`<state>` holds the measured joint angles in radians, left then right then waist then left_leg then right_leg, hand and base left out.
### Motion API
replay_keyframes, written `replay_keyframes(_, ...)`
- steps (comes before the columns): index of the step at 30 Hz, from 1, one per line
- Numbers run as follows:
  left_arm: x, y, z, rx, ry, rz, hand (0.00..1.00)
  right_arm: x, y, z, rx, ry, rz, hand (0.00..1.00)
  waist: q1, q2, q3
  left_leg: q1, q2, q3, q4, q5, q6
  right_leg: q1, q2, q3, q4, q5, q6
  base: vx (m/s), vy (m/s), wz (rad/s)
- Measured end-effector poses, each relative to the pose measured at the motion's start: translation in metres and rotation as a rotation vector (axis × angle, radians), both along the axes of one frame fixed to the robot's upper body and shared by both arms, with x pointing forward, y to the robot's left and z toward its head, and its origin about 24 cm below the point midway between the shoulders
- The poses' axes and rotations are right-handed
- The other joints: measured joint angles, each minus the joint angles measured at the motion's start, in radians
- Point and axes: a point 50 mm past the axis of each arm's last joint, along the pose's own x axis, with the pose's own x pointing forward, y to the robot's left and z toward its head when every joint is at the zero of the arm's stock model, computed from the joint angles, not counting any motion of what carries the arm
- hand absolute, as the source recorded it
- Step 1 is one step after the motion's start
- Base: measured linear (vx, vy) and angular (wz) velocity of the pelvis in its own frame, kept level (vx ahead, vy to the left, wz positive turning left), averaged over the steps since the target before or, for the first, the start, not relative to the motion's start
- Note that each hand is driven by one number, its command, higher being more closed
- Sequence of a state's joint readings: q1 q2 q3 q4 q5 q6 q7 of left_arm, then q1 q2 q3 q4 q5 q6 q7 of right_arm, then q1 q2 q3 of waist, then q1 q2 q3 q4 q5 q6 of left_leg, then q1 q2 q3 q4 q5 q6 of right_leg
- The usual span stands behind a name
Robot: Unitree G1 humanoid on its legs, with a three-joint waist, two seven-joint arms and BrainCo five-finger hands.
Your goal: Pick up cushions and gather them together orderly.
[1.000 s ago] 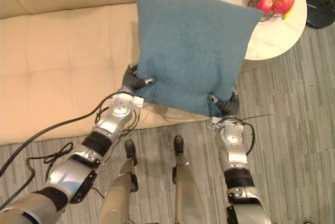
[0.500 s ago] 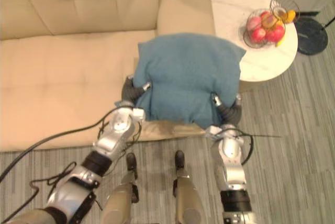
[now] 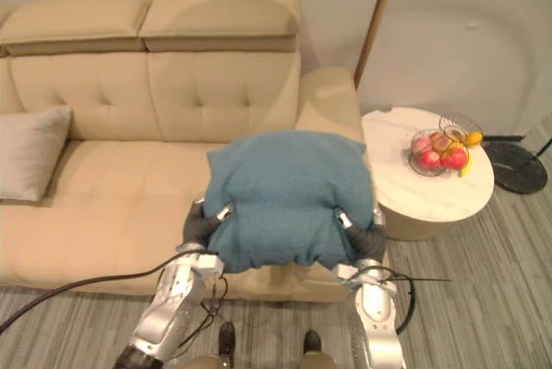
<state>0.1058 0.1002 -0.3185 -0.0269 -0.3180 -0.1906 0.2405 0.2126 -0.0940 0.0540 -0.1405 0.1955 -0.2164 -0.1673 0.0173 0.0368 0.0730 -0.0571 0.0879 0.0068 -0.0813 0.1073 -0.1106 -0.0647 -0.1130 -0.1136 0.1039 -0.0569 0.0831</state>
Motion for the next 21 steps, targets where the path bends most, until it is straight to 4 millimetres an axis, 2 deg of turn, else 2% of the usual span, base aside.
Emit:
replay_keyframes(4,-0.004,0.002,0.000,-0.008,0.001,0.003,1.00,-0.001,0.001,0.000,-0.026,-0.004,0.001,1.00,0.003,-0.002,0.000,-0.120,-0.021,-0.109,0.191,-0.065,-0.006,0.002,-0.020,-0.109,0.077,-0.047,-0.007,-0.07,-0.004,0.85)
replay_keyframes(5,-0.004,0.002,0.000,-0.018,0.001,0.005,1.00,-0.001,0.001,0.001,-0.042,-0.006,-0.005,1.00,0.010,0.002,-0.001,-0.158,-0.022,-0.136,0.230,-0.078,-0.007,-0.001,-0.018,-0.145,0.085,-0.059,-0.011,-0.12,-0.023,0.84)
replay_keyframes(6,-0.004,0.002,0.000,-0.026,0.002,0.006,1.00,0.001,0.000,0.001,-0.053,-0.008,-0.006,1.00,0.023,0.005,0.000,-0.182,-0.012,-0.135,0.233,-0.100,0.008,0.000,-0.015,-0.170,0.081,-0.057,-0.015,-0.13,-0.017,0.80)
replay_keyframes(9,-0.004,0.002,0.000,-0.050,0.009,0.010,1.00,0.010,-0.002,0.003,-0.094,-0.017,-0.020,1.00,0.026,-0.002,0.005,-0.229,0.057,0.017,0.268,-0.120,0.053,0.030,-0.035,-0.251,0.026,-0.022,-0.024,-0.09,0.050,0.66)
replay_keyframes(11,-0.004,0.001,-0.001,-0.058,0.013,0.009,1.00,0.018,-0.005,0.001,-0.111,-0.008,-0.027,1.00,0.021,-0.004,0.006,-0.255,0.082,0.070,0.321,-0.131,0.091,0.030,-0.060,-0.253,0.009,-0.018,-0.018,-0.01,0.157,0.16)
replay_keyframes(12,-0.004,0.001,-0.002,-0.066,0.016,0.007,1.00,0.019,-0.006,-0.001,-0.118,0.004,-0.032,1.00,0.021,0.005,0.000,-0.254,0.101,0.064,0.336,-0.131,0.090,0.031,-0.072,-0.241,-0.006,-0.006,0.001,0.04,0.241,-0.01)
replay_keyframes(13,-0.004,0.001,-0.003,-0.067,0.020,0.008,1.00,0.019,-0.006,-0.003,-0.119,0.012,-0.034,1.00,0.020,0.013,-0.005,-0.250,0.110,0.073,0.331,-0.118,0.058,0.031,-0.079,-0.234,-0.015,0.004,0.021,0.06,0.249,0.04)
replay_keyframes(14,-0.003,0.001,-0.004,-0.062,0.022,0.007,1.00,0.019,-0.005,-0.005,-0.115,0.021,-0.036,1.00,0.012,0.014,-0.010,-0.251,0.084,0.078,0.328,-0.110,0.004,0.031,-0.101,-0.228,-0.032,0.017,0.043,0.09,0.279,0.03)
replay_keyframes(15,-0.003,0.003,-0.004,-0.054,0.020,0.006,1.00,0.020,-0.004,-0.006,-0.114,0.023,-0.037,1.00,0.009,-0.001,-0.006,-0.256,0.051,0.090,0.331,-0.112,0.009,0.030,-0.126,-0.205,-0.055,0.034,0.055,0.12,0.343,0.09)
replay_keyframes(16,-0.002,0.004,-0.005,-0.046,0.020,0.005,1.00,0.020,-0.004,-0.006,-0.126,0.023,-0.041,1.00,0.005,-0.019,0.002,-0.278,0.019,0.099,0.363,-0.129,0.032,0.030,-0.153,-0.195,-0.073,0.049,0.062,0.13,0.404,0.09)
replay_keyframes(18,-0.003,0.000,-0.009,-0.044,0.037,-0.011,1.00,0.019,-0.005,-0.008,-0.110,0.033,-0.063,1.00,0.004,-0.028,0.005,-0.331,-0.012,0.106,0.489,-0.209,0.060,0.024,-0.192,-0.194,-0.050,0.071,0.077,0.10,0.343,0.02)
replay_keyframes(19,-0.004,-0.004,-0.012,-0.042,0.052,-0.025,1.00,0.016,-0.008,-0.011,-0.106,0.055,-0.079,1.00,0.019,-0.026,0.006,-0.332,-0.017,0.129,0.539,-0.263,0.072,0.013,-0.212,-0.164,-0.004,0.073,0.075,0.08,0.325,-0.32)
replay_keyframes(20,-0.005,-0.004,-0.013,-0.040,0.058,-0.028,1.00,0.014,-0.009,-0.014,-0.106,0.069,-0.080,1.00,0.025,-0.025,0.006,-0.324,-0.017,0.148,0.557,-0.287,0.084,-0.012,-0.226,-0.141,0.049,0.081,0.063,0.07,0.367,-0.54)
replay_keyframes(21,-0.005,-0.003,-0.014,-0.035,0.059,-0.028,1.00,0.013,-0.008,-0.015,-0.102,0.082,-0.080,1.00,0.028,-0.019,0.009,-0.302,-0.018,0.177,0.550,-0.309,0.110,-0.069,-0.240,-0.122,0.143,0.111,-0.017,0.07,0.387,-0.45)
